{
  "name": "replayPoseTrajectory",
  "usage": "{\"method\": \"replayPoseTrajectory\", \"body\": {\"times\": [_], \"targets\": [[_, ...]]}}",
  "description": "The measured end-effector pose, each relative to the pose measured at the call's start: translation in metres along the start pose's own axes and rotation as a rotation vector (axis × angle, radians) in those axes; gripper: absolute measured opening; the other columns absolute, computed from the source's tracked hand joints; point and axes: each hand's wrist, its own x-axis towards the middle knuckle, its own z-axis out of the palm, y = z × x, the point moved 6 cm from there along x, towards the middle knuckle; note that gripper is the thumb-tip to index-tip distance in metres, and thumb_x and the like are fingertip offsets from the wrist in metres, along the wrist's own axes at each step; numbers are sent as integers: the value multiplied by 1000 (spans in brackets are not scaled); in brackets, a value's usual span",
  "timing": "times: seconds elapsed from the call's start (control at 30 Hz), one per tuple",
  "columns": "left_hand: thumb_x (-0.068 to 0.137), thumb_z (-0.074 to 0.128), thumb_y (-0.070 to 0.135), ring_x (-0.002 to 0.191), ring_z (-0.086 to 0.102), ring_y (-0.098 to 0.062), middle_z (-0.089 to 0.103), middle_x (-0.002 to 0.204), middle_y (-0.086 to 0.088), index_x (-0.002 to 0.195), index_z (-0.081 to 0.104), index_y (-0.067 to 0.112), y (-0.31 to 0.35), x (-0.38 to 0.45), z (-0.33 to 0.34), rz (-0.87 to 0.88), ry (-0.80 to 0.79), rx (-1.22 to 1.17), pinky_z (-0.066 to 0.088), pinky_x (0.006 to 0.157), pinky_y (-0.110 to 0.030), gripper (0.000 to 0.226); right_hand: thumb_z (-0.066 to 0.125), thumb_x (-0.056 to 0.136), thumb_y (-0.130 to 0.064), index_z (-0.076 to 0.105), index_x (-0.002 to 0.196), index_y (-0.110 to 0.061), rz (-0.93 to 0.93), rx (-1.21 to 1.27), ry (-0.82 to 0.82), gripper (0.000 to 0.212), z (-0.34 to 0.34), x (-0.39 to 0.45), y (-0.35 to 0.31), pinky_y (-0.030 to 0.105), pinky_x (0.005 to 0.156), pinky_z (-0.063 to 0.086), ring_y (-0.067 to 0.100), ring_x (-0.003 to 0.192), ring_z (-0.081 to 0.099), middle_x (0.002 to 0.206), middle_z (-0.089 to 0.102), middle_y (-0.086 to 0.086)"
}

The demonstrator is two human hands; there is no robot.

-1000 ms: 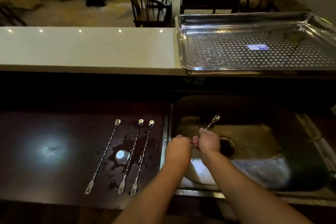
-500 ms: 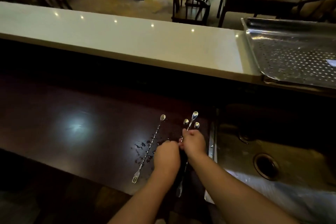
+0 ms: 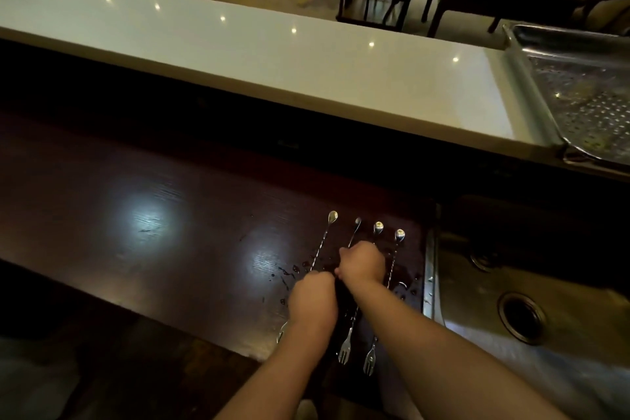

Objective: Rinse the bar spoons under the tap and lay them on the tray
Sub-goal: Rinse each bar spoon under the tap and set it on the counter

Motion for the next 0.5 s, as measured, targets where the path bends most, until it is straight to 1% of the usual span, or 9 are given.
{"method": "replayPoseTrajectory", "body": {"times": [0.07, 0.17, 0.3, 0.4, 0.5], "targets": [[88, 41, 0, 96, 62, -32, 62, 107, -14, 100, 60, 6, 1, 1, 1, 14, 1, -3, 49, 78, -40, 23, 53, 89, -24, 71, 91, -4, -3, -39, 11, 27, 0, -1, -1, 35, 81, 57, 32, 88, 71, 92, 74, 17], [89, 40, 0, 94, 62, -32, 61, 106, -13, 98, 59, 5, 0, 1, 2, 20, 9, -18, 49, 78, -40, 22, 55, 90, -25, 71, 91, -4, -13, -74, 25, 26, 1, 0, -2, 34, 80, 57, 30, 88, 71, 91, 75, 15], [88, 40, 2, 93, 63, -33, 62, 103, -13, 96, 59, 5, -3, -1, 1, 16, 15, -60, 49, 78, -40, 20, 57, 92, -29, 71, 94, -4, -17, -120, 38, 29, 1, 1, -1, 31, 79, 55, 28, 93, 69, 95, 75, 14], [91, 43, 11, 91, 64, -33, 63, 101, -13, 98, 61, 8, -7, -3, -4, 11, 54, -118, 50, 76, -40, 20, 57, 93, -30, 69, 94, -3, -23, -109, 68, 30, -2, -1, -2, 28, 72, 50, 29, 92, 69, 94, 74, 14], [95, 46, 24, 90, 63, -27, 61, 103, -9, 100, 63, 11, -17, -3, -16, -2, 164, -186, 49, 76, -37, 22, 57, 94, -32, 67, 93, -5, -94, -76, 134, 29, -4, -9, -10, 27, 69, 46, 31, 93, 68, 93, 74, 14]]}}
